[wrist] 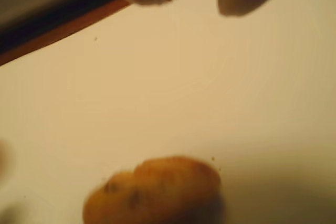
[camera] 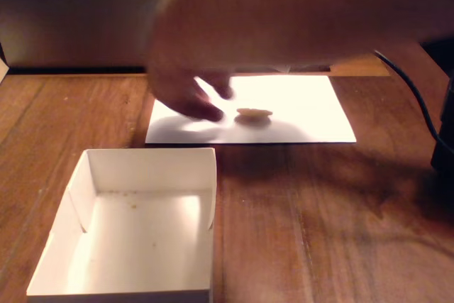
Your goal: Grasp a mini cookies block and put it in the white box.
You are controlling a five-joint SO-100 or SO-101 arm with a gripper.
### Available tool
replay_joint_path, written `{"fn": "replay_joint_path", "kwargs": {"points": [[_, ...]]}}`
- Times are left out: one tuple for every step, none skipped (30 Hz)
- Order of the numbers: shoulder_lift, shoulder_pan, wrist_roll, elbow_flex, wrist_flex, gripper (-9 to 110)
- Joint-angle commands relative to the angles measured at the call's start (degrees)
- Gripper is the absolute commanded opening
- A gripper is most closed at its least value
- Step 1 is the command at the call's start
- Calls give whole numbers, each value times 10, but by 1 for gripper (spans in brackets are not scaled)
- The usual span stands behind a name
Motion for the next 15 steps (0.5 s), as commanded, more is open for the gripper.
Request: {"fn": "replay_joint_path", "kwargs": {"points": [[3,-2,-2,-14,-15,4],[0,-3,1,-15,-16,4],[-1,-4,3,-18,-15,4],[4,-8,4,-18,-14,4],[9,-11,7,-19,-12,4],[13,-16,9,-24,-6,4],[19,-21,11,-28,0,4],[32,-25,12,-27,2,5],[41,-31,13,-28,8,5],[52,-36,14,-32,19,5],[68,-40,15,-33,29,4],[85,-46,15,-33,40,5],[104,-51,15,-34,52,5],[125,-57,13,-36,63,7],[143,-61,11,-38,73,10]]}}
